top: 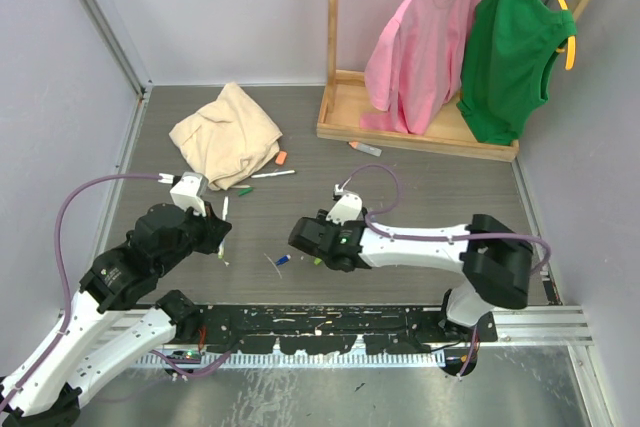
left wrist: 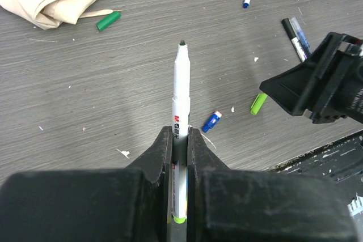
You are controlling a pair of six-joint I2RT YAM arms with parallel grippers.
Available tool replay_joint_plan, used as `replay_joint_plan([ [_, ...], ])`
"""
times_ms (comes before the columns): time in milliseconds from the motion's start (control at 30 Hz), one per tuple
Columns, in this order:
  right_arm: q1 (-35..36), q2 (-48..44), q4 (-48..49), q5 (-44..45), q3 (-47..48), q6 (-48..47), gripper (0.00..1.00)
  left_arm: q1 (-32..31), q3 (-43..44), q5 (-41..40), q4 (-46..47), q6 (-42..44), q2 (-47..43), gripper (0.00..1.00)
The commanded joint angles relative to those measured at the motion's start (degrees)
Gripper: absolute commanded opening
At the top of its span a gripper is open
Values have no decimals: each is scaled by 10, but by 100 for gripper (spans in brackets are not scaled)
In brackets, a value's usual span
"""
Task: Insert the pens into the pen caps
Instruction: Pick up the pen cap from the center of the board.
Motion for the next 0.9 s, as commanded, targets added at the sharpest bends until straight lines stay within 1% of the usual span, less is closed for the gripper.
replay_joint_plan([
  [0, 3, 38, -106, 37, 52, 93, 43, 3, 3, -9, 24, 0, -3, 0],
  [233, 4, 71, -102, 5, 64, 99, 44, 3, 3, -12, 23, 0, -6, 0],
  [433, 4, 117, -102, -28, 91, 81, 44, 3, 5, -15, 20, -1, -1, 0],
  [567, 3, 135, -102, -36, 106, 71, 44, 3, 6, -15, 19, -1, -3, 0],
  [867, -3, 152, -103, -44, 105, 71, 43, 2, 5, -16, 19, -2, -3, 0],
])
